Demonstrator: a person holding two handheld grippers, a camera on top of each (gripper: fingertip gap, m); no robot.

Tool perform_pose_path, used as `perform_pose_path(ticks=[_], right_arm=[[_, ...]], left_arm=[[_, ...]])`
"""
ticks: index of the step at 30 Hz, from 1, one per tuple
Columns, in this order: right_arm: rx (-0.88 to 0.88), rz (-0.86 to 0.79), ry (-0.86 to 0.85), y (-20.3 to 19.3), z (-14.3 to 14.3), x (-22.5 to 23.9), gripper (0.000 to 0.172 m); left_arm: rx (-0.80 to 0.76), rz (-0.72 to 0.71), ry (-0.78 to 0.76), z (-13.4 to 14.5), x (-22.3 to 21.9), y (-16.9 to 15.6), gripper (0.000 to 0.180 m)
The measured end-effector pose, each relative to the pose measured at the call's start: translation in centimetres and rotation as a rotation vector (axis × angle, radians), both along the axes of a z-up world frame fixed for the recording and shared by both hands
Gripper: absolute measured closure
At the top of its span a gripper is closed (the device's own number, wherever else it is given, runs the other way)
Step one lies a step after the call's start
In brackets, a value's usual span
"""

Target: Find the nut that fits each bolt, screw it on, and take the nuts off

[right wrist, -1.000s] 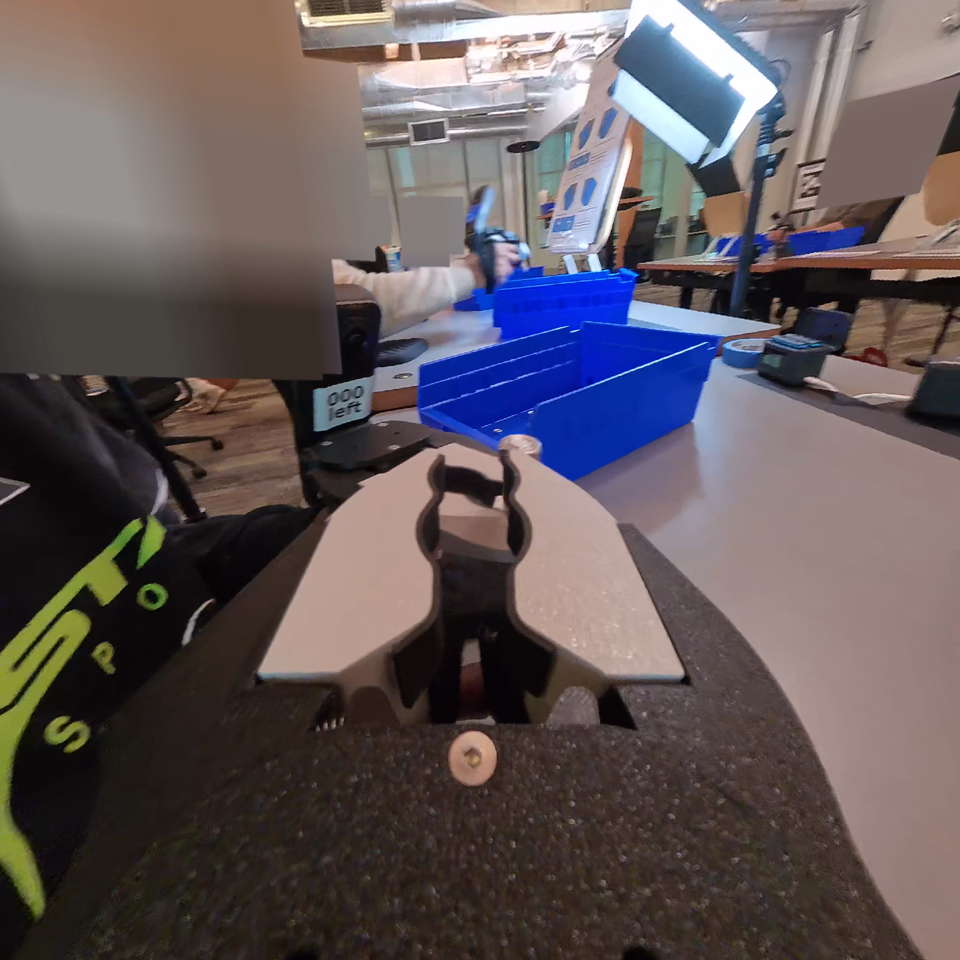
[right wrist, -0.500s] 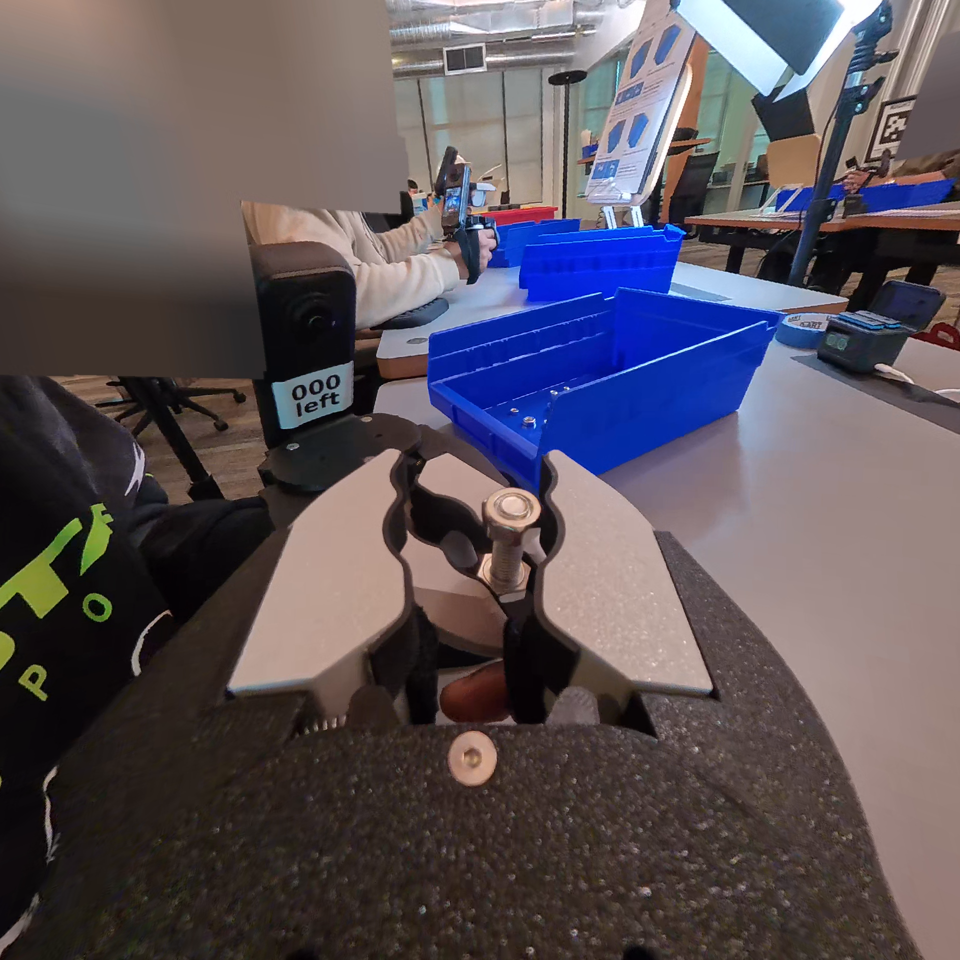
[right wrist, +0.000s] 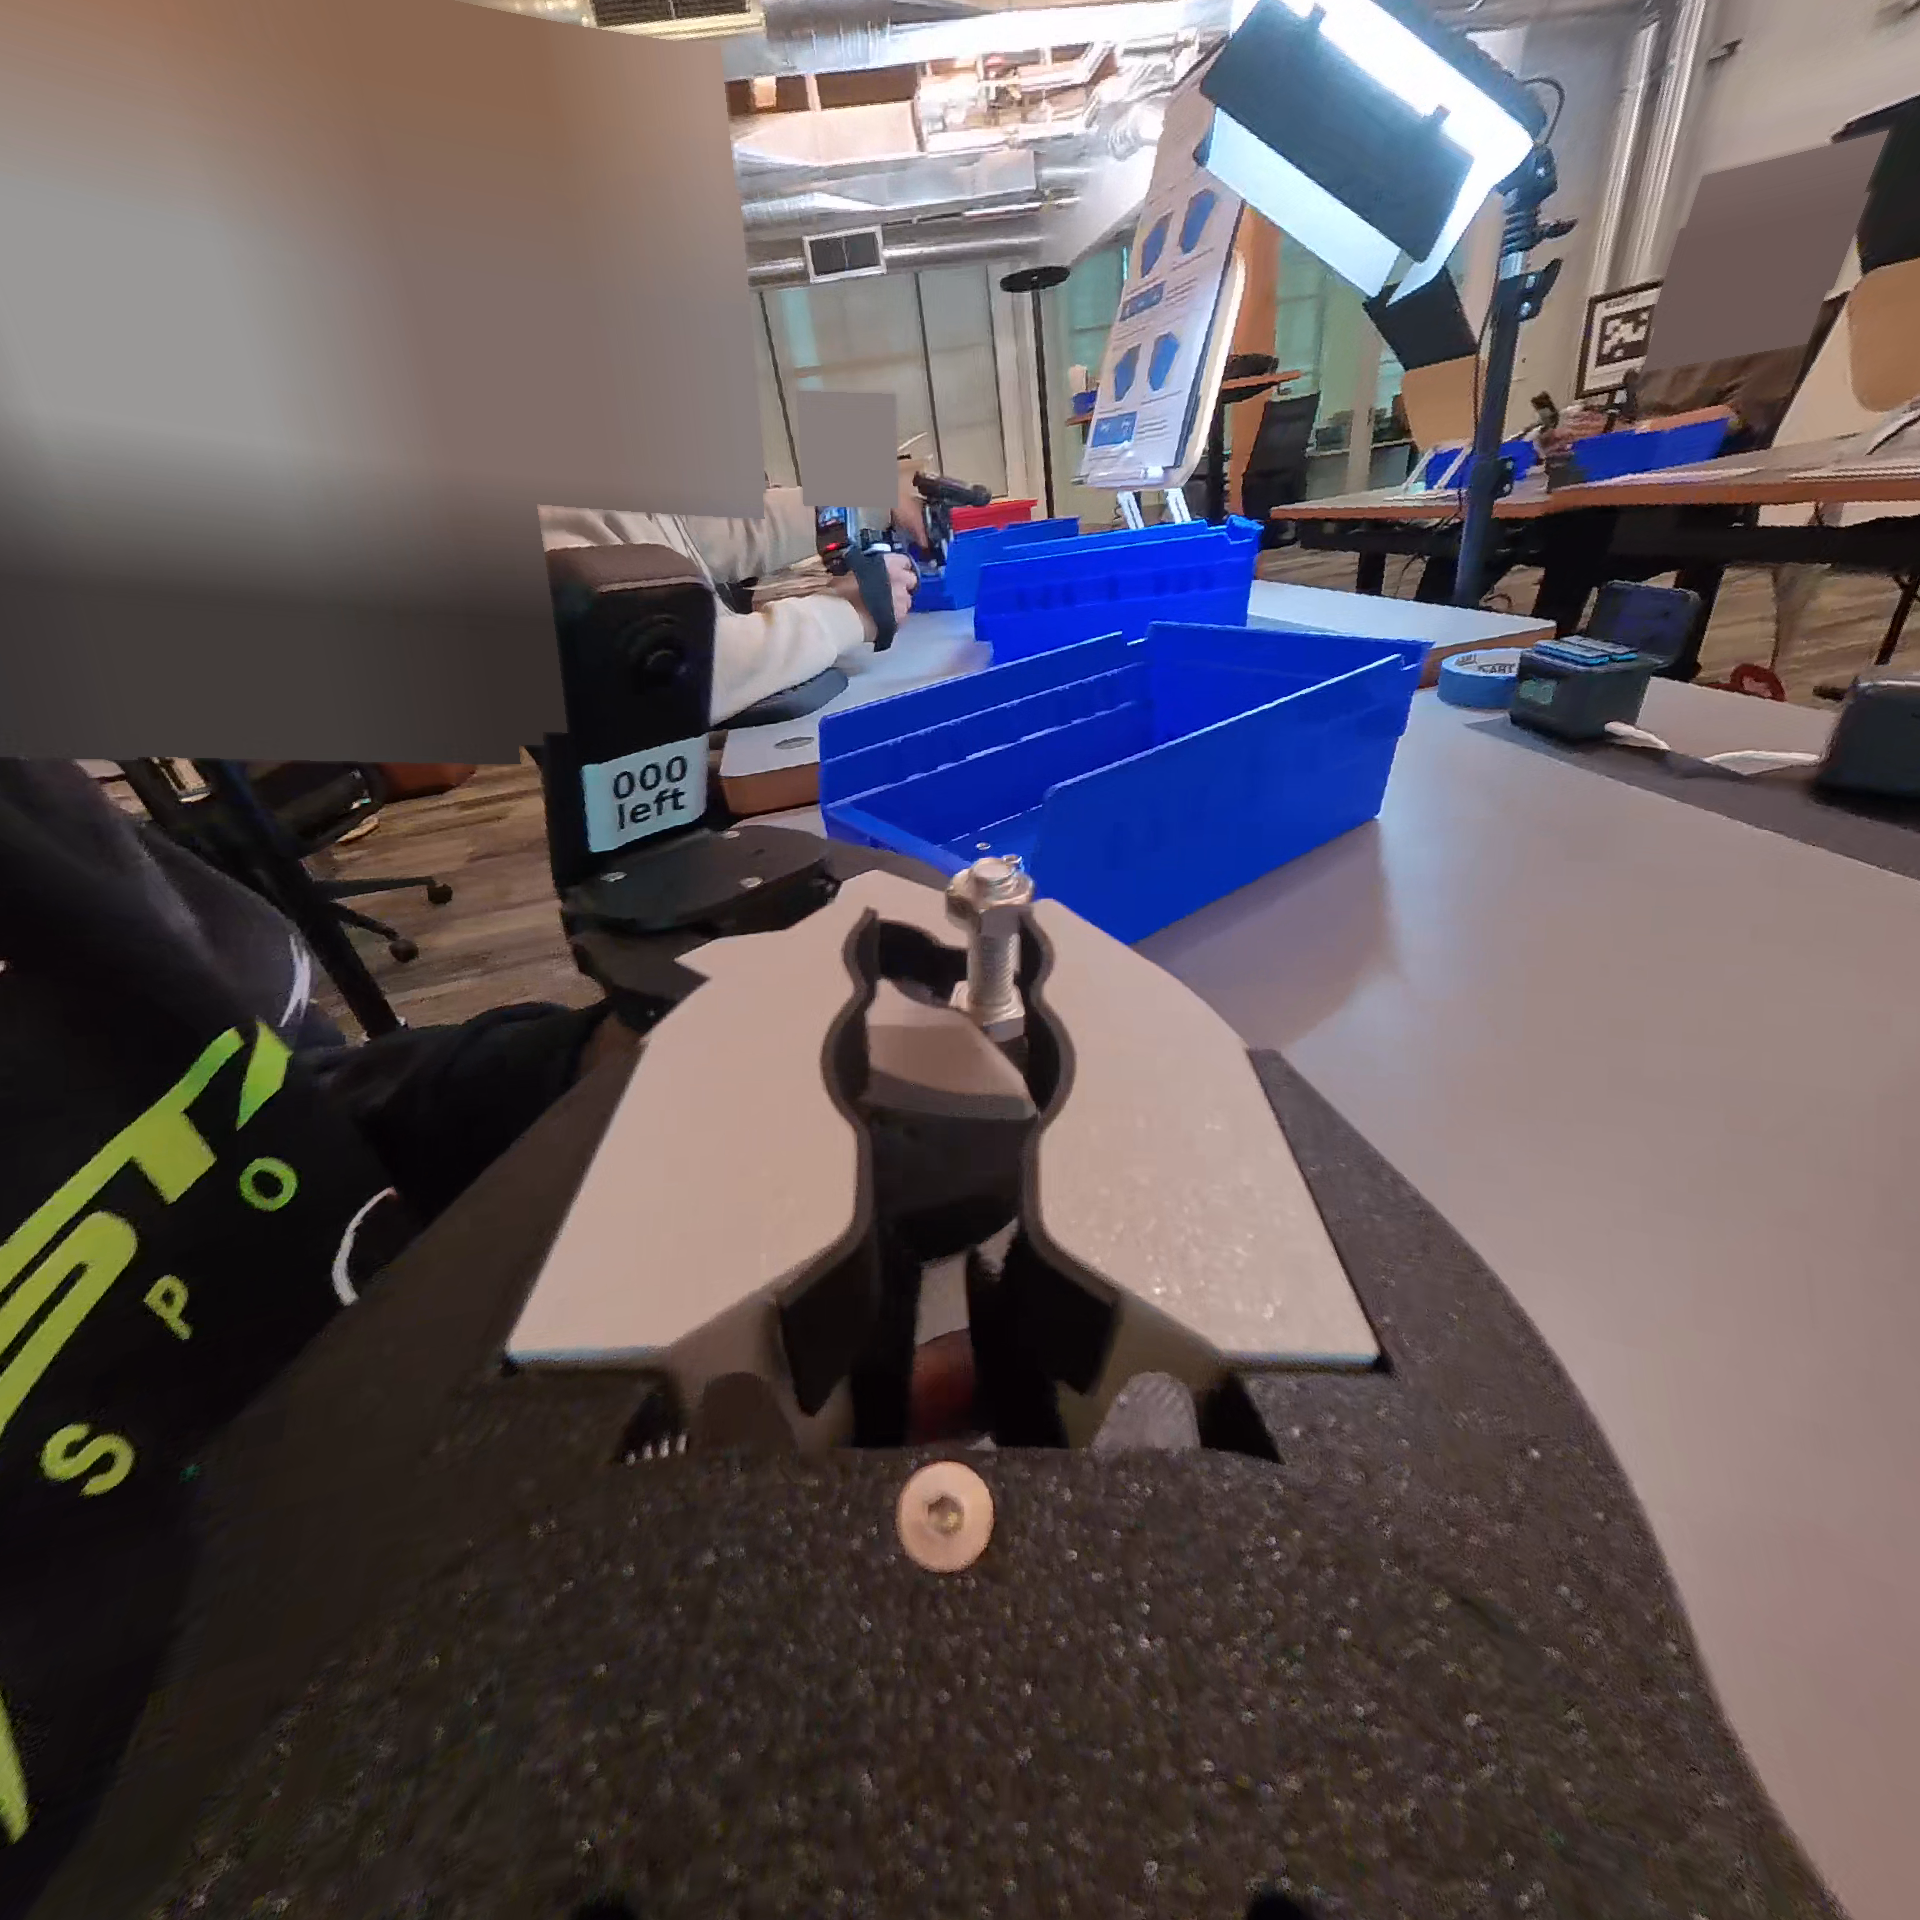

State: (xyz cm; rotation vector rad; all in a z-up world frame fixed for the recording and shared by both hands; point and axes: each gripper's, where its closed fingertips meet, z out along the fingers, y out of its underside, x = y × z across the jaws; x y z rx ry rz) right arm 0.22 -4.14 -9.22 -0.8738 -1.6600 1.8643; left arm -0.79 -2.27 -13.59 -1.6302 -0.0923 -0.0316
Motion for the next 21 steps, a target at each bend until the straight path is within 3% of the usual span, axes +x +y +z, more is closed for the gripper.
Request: perform_pose_path(ticks=[2, 5, 21], right_arm=[[-0.001, 0.008, -0.020, -0.5, -0.2, -0.8, 0.128], [0.028, 0.029, -0.031, -1.5, -0.5, -1.9, 0.119], [0.068, 0.063, -0.028, -2.8, -0.9, -2.0, 0.126]], left_arm=[[0.000, -0.008, 0.001, 0.0, 0.1, 0.0, 0.162], [-0.007, -0.012, 0.009, -0.1, 0.2, 0.1, 0.162], [-0.012, -0.010, 0.011, -0.2, 0.2, 0.1, 0.162]])
